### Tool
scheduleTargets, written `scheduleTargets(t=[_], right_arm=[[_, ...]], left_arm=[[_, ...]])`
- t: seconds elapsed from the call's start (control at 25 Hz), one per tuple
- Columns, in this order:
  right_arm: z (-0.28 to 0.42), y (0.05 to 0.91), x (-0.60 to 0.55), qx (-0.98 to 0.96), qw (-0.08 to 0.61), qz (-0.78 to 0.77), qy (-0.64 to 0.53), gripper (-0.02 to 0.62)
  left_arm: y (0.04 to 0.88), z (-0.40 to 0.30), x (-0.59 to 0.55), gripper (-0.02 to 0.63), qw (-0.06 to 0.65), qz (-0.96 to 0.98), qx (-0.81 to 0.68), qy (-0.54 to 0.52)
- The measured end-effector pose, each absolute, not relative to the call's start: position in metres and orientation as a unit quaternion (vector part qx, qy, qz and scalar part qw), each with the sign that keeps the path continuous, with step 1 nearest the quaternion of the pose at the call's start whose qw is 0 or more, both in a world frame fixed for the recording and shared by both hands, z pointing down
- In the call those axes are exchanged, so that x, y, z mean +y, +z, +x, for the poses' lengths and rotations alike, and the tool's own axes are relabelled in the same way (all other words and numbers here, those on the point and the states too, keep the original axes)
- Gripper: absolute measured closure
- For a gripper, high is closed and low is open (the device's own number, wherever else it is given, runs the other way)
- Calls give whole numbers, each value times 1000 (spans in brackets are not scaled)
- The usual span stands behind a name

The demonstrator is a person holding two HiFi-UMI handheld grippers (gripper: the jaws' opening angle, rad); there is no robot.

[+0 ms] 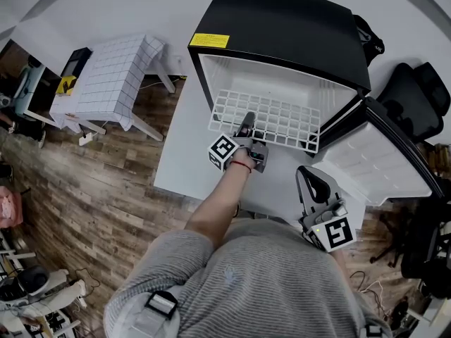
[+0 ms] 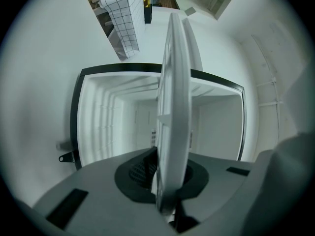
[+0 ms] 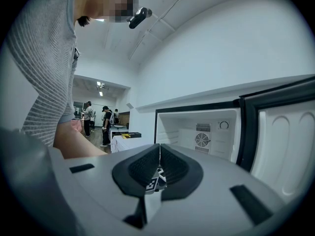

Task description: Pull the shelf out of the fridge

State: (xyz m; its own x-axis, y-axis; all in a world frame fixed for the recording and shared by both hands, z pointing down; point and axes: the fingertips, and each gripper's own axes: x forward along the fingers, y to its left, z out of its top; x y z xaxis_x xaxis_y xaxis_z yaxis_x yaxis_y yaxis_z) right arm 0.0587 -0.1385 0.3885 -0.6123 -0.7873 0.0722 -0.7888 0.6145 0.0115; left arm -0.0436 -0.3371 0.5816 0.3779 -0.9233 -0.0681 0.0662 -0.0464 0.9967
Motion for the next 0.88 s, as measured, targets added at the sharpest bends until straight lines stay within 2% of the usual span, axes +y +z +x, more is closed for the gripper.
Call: scheduleTargets(t=[0.88], right_arm=[[56, 389, -145, -897, 34, 440, 11, 581]], left_arm=[[583, -43, -333, 572, 597, 587, -356, -415]])
